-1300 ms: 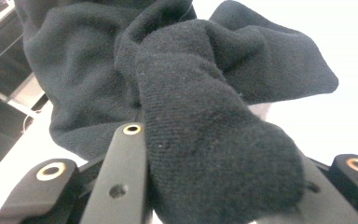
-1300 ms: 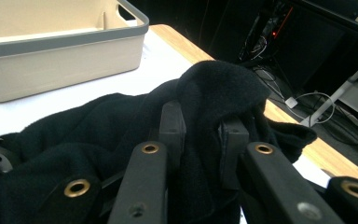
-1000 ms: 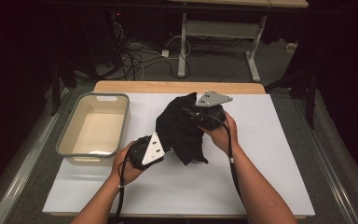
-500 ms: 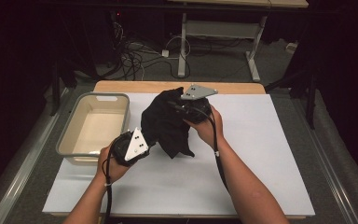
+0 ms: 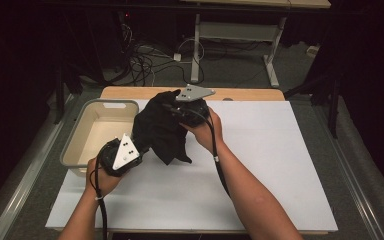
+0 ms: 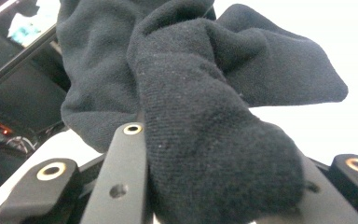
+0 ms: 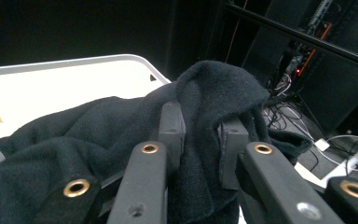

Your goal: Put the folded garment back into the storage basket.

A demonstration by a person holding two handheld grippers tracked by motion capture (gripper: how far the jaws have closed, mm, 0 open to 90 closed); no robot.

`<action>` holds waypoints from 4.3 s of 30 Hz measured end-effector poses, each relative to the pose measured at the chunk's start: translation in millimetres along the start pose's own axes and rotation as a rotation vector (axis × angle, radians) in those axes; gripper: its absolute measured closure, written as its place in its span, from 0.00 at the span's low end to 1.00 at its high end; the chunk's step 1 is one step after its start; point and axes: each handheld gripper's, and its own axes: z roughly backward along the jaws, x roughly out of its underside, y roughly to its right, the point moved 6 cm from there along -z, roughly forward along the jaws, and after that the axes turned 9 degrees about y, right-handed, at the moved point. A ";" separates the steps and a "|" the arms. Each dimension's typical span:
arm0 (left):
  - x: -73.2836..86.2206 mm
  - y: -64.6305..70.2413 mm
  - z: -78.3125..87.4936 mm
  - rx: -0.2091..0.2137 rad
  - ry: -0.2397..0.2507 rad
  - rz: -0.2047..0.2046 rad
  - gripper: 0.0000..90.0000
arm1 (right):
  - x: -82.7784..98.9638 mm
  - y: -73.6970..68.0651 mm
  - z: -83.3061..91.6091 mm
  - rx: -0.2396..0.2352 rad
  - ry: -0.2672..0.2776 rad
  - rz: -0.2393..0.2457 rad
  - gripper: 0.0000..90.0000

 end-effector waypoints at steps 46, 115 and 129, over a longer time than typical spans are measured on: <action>96.7 -82.7 66.7 -0.205 -0.171 0.238 0.76 | -7.5 -74.3 -135.6 -0.117 -0.063 -0.021 0.85; 90.3 -109.5 -44.7 -0.025 -0.440 0.270 0.97 | 45.0 -4.7 54.4 0.125 0.041 -0.039 0.31; 109.7 -105.4 -67.3 0.000 -0.557 0.274 0.97 | 92.8 -14.0 157.0 0.143 0.056 -0.018 0.29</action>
